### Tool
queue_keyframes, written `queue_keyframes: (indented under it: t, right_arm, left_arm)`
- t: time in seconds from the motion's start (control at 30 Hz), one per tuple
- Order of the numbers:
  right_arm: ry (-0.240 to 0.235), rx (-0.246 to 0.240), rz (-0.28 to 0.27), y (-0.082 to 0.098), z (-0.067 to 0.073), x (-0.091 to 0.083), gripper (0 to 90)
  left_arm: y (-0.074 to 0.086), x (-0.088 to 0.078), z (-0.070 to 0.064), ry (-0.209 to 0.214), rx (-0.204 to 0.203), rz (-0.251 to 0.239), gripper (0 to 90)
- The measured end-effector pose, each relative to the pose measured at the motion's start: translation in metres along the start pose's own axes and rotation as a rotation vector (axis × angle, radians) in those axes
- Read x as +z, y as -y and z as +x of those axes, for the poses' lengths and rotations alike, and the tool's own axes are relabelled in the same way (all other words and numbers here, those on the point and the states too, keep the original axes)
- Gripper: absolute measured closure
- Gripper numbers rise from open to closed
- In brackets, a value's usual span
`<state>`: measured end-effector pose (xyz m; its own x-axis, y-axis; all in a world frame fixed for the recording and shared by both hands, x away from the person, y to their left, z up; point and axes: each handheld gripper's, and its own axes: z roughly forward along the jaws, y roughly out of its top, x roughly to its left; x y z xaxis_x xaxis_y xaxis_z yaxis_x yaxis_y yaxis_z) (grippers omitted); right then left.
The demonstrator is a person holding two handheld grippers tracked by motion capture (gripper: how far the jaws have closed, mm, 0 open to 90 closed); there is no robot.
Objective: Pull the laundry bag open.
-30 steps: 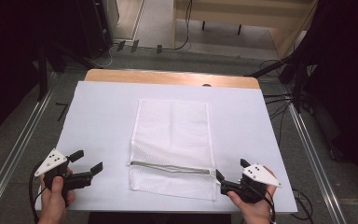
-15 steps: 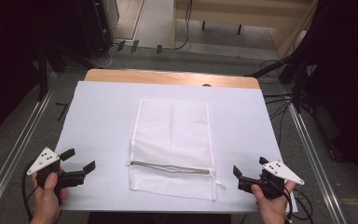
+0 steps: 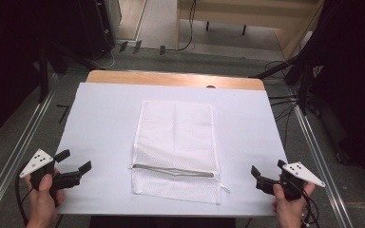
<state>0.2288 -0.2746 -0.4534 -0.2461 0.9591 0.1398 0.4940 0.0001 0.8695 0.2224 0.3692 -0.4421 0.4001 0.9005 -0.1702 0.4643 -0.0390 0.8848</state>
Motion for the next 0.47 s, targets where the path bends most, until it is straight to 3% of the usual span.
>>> queue_keyframes:
  t: [0.27, 0.47]
  right_arm:
    - [0.009, 0.002, 0.007, 0.0017, -0.0056, 0.0014, 0.0]
    - [0.007, -0.009, 0.01, 0.002, -0.0042, 0.0025, 0.0]
  left_arm:
    - [0.0006, -0.0029, 0.0082, -0.008, -0.034, -0.015, 2.0]
    - [0.0008, 0.0002, 0.0041, 0.0, -0.016, -0.001, 2.0]
